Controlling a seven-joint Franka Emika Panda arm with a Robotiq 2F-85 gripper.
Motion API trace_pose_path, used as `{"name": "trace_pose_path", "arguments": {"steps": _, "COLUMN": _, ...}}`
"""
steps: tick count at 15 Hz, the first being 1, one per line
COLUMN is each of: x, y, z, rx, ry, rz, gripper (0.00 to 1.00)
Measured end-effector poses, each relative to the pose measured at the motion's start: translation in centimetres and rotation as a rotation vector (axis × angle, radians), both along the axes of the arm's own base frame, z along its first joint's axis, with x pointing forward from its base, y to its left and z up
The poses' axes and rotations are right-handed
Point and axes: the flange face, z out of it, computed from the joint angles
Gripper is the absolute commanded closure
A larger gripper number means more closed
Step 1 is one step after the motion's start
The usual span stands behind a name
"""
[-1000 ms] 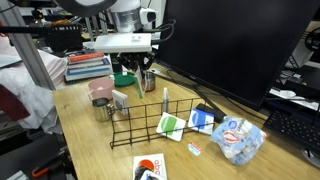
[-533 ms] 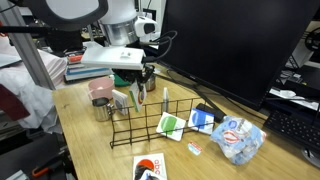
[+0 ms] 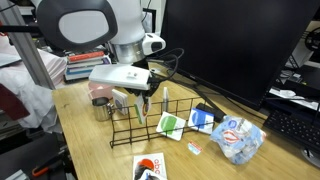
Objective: Take the book in the middle and put it in the black rack
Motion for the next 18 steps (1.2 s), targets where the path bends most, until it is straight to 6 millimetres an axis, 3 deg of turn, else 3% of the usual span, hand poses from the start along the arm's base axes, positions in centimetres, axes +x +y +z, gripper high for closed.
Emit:
{"name": "trace_pose_path", "arguments": {"steps": 9, "x": 0.6, "y": -0.5, "z": -2.8, "rx": -0.003, "ry": 0.057, "rz": 0.015, "gripper": 0.96}}
{"name": "trace_pose_path", "arguments": {"steps": 18, "x": 2.3, "y": -0.1, "z": -4.0, "rx": -0.033, "ry": 0.067, "rz": 0.162, "gripper": 0.96}}
